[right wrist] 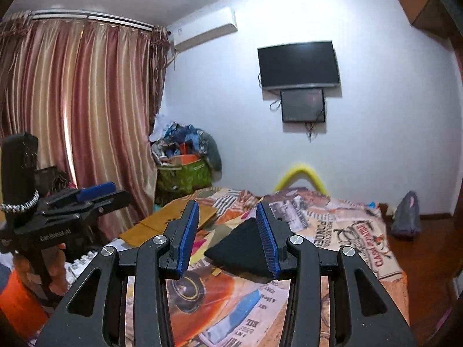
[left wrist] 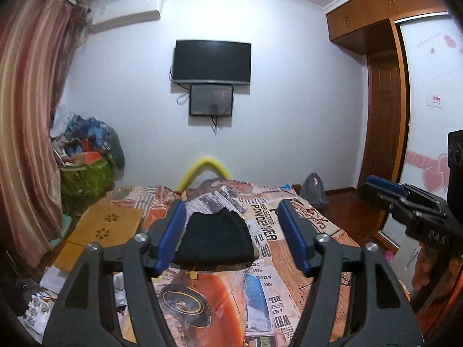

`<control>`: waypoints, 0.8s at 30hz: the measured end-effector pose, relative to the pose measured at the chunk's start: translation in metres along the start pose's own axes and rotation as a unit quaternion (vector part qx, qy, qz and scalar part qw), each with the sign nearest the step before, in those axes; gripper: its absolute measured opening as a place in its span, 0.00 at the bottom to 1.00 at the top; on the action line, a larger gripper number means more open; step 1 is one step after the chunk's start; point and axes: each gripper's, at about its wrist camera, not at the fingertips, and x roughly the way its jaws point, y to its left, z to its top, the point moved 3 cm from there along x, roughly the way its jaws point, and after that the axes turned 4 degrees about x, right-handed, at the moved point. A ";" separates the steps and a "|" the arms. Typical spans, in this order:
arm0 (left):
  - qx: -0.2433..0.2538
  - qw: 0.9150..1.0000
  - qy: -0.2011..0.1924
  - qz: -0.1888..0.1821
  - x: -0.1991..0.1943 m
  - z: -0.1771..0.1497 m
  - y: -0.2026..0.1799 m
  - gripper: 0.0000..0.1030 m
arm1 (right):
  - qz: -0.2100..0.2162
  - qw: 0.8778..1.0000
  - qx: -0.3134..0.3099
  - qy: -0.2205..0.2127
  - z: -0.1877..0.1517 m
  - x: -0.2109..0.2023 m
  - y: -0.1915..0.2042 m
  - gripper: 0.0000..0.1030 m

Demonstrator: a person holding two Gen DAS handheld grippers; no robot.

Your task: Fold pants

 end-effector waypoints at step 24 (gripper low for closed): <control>-0.014 1.000 -0.013 0.018 -0.024 -0.021 -0.008 1.00 | -0.054 0.998 -0.003 -0.032 -0.012 -0.021 0.013 1.00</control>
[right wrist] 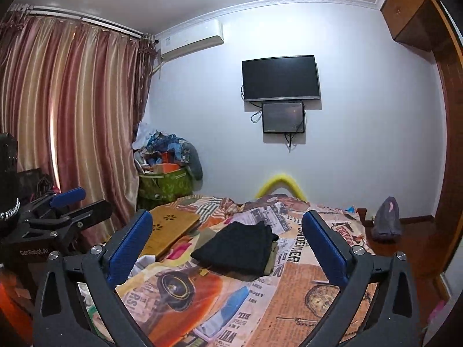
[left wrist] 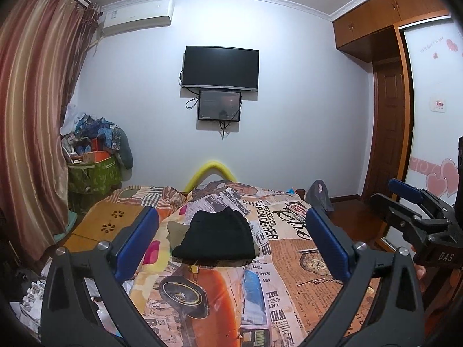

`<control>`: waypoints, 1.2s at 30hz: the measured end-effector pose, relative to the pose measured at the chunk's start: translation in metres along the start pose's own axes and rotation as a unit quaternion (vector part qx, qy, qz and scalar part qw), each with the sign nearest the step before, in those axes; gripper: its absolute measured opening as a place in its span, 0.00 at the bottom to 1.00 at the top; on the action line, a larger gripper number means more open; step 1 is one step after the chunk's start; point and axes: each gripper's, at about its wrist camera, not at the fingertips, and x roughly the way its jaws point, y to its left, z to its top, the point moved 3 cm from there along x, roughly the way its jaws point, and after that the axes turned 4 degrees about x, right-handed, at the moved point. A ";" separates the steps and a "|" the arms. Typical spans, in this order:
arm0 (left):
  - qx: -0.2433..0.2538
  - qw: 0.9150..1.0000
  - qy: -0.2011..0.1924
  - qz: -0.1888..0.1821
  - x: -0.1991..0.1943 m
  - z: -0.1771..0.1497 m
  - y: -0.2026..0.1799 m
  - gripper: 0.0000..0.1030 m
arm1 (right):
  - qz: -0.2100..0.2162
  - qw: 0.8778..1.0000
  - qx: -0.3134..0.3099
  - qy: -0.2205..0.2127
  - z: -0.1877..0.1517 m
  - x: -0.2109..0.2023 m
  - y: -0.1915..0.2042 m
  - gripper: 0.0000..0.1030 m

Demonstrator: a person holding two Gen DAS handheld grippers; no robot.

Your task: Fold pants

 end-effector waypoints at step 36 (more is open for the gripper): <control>0.003 1.000 0.014 -0.006 0.013 -0.009 -0.005 1.00 | -0.009 1.000 0.000 0.016 -0.006 -0.008 -0.003 1.00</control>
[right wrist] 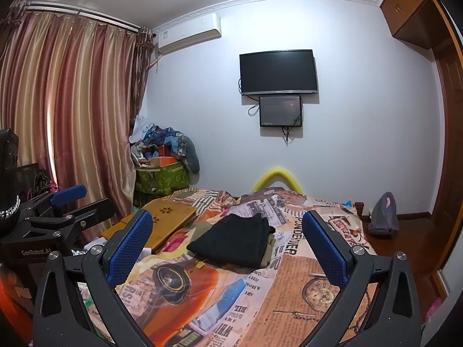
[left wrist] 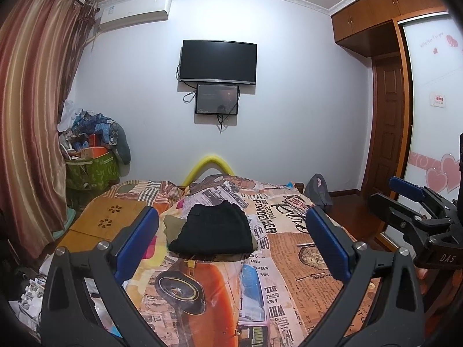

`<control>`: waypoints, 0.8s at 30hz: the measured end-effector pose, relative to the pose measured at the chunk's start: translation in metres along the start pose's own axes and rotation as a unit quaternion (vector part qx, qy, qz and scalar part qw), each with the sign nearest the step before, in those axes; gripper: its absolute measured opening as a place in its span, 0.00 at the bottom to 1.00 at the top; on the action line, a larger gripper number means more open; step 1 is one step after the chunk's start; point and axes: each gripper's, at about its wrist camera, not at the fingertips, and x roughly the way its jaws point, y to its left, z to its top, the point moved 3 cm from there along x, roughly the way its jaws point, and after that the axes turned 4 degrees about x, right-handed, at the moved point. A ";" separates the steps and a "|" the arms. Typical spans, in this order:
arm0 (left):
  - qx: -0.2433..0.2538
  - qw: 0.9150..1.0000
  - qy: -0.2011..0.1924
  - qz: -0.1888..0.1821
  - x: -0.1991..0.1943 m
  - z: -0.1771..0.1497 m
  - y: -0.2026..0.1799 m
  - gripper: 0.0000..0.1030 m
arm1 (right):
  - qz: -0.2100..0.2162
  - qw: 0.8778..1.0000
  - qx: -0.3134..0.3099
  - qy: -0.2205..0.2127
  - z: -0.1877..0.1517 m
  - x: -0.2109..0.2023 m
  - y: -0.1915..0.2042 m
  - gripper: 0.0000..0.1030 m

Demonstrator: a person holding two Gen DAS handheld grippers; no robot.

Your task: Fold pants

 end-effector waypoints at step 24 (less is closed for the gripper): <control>0.009 1.000 0.009 -0.018 0.004 -0.004 -0.005 1.00 | -0.003 1.000 0.006 0.002 -0.001 -0.001 -0.006 1.00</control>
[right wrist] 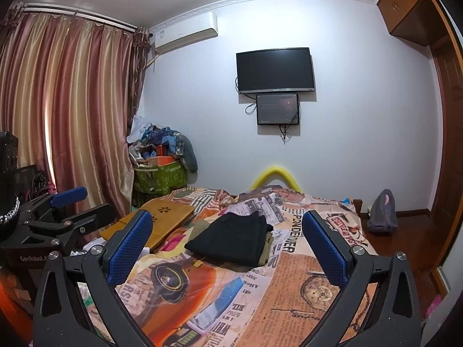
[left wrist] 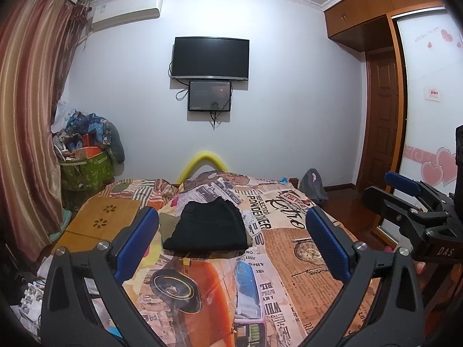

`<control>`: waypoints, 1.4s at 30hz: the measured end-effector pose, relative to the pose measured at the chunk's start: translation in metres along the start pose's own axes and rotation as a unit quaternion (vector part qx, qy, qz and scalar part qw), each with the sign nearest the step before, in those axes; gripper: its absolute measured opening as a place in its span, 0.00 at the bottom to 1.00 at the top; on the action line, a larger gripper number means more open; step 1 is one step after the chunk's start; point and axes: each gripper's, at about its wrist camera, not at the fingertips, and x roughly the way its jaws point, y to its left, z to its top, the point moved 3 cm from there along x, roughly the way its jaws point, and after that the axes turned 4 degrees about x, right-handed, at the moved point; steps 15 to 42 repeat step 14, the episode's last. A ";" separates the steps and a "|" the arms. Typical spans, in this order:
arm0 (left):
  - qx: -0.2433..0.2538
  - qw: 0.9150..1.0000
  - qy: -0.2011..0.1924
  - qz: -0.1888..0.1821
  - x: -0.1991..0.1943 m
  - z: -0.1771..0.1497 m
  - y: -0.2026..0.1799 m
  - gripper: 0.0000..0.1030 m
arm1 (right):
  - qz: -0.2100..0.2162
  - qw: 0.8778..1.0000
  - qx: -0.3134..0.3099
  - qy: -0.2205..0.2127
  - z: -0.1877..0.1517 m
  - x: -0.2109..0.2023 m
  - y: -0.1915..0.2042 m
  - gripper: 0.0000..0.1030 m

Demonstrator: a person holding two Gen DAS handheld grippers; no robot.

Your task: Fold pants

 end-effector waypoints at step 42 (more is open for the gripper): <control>-0.005 1.000 0.002 -0.005 0.002 -0.001 -0.001 1.00 | -0.001 1.000 -0.002 0.001 0.001 0.000 -0.001 1.00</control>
